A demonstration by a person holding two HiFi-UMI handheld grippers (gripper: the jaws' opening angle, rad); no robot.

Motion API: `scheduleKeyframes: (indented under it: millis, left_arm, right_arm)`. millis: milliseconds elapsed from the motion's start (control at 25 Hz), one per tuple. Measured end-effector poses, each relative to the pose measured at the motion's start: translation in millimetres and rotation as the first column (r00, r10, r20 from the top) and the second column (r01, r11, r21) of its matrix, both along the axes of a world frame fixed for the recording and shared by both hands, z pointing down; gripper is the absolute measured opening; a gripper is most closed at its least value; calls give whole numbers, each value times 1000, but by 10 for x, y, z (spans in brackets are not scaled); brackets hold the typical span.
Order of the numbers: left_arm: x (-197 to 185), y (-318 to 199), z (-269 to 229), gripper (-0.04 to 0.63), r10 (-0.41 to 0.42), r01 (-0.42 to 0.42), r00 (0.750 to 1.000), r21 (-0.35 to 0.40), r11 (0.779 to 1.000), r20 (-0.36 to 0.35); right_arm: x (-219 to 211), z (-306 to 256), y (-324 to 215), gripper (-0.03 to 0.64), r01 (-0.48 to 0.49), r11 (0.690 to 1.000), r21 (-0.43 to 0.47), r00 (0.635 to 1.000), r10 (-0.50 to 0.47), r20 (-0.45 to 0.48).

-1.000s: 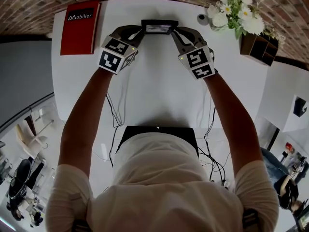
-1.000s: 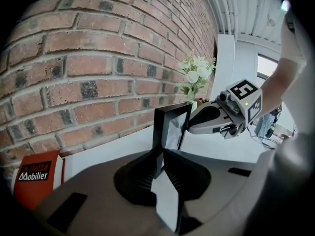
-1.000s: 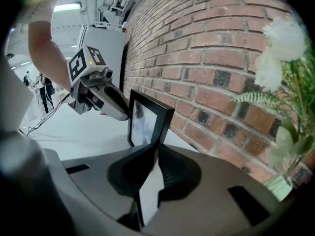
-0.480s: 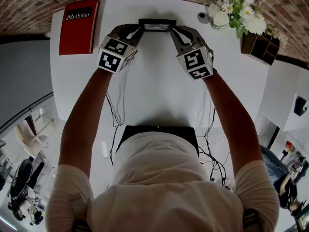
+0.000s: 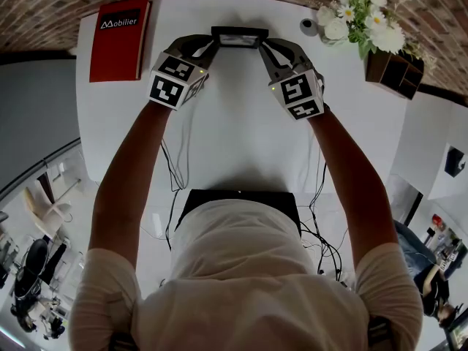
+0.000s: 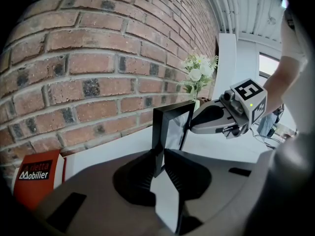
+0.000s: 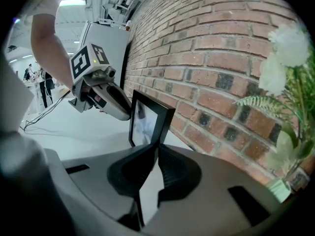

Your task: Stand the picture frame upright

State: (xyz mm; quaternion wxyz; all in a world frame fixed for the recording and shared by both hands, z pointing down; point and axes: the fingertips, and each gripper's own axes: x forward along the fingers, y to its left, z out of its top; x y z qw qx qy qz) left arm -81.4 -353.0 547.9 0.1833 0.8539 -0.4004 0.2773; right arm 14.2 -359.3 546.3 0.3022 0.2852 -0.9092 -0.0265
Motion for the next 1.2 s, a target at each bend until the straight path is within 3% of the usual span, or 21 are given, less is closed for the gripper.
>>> scheduleKeyframes:
  millis: [1200]
  left_arm:
    - [-12,-16,27,104,6,-6,1000,1,1000,17]
  right_arm:
    - [-18,21,27,34,16,1000,-26,1000,-16,5]
